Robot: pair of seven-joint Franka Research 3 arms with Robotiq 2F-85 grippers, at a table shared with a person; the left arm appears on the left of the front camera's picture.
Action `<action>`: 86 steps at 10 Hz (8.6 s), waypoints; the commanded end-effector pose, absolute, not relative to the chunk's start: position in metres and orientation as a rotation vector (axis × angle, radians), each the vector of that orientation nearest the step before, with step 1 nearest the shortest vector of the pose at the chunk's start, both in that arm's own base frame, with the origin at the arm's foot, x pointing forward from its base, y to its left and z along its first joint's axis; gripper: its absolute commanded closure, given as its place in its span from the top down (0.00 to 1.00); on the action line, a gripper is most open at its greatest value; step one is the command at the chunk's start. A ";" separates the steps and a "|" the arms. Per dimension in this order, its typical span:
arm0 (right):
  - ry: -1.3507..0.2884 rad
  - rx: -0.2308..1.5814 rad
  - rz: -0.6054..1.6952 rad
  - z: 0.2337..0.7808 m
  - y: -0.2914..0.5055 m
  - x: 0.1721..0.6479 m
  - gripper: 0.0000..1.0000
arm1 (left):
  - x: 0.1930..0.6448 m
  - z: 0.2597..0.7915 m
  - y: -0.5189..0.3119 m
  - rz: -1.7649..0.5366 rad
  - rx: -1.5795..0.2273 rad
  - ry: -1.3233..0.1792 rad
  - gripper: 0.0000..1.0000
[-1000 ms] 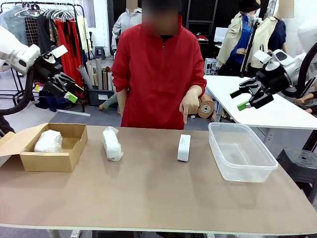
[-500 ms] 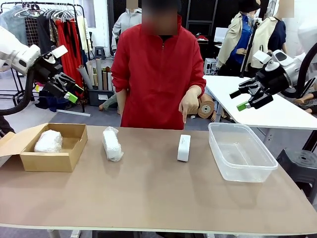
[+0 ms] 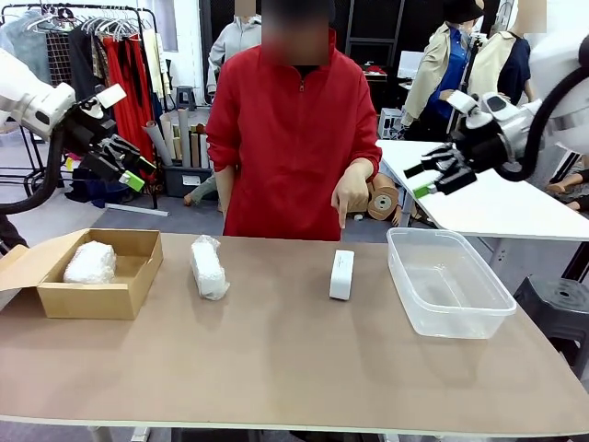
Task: Separate and place wrapped and unwrapped clocks.
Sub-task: Pick up the Digital clock indicated by the person.
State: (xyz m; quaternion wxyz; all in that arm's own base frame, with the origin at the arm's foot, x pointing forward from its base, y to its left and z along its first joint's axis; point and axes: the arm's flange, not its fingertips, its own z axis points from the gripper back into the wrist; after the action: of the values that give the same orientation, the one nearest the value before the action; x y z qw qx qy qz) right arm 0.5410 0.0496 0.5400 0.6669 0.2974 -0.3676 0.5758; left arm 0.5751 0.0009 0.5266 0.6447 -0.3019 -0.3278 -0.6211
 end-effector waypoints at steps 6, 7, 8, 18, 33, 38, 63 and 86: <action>-0.552 0.488 1.092 0.597 0.139 0.517 1.00 | 0.574 0.529 0.001 -1.415 -0.685 -0.749 1.00; -0.660 0.449 0.939 0.582 0.140 0.529 1.00 | 0.574 0.529 0.001 -1.415 -0.685 -0.749 1.00; -0.660 0.449 0.939 0.582 0.140 0.529 1.00 | 0.574 0.529 0.001 -1.415 -0.685 -0.749 1.00; -0.459 0.337 1.048 0.601 0.159 0.495 1.00 | 0.574 0.529 0.001 -1.415 -0.685 -0.749 1.00; -0.418 0.071 0.540 0.481 0.251 0.500 1.00 | 0.574 0.529 0.001 -1.415 -0.685 -0.749 1.00; -0.170 -0.101 0.171 0.477 0.274 0.511 1.00 | 0.574 0.529 0.001 -1.415 -0.685 -0.749 1.00; -0.138 -0.094 -0.383 0.351 0.281 0.627 1.00 | 0.574 0.529 0.001 -1.415 -0.685 -0.749 1.00; -0.248 0.044 0.341 0.575 0.206 0.571 0.00 | 0.574 0.529 0.001 -1.415 -0.685 -0.749 1.00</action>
State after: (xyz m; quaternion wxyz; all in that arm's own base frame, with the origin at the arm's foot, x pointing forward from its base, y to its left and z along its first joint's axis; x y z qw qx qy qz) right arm 0.5755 0.2138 0.5613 0.9805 -0.0007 -0.1299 0.1478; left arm 0.5753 0.0008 0.5264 0.6448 -0.3019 -0.3275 -0.6212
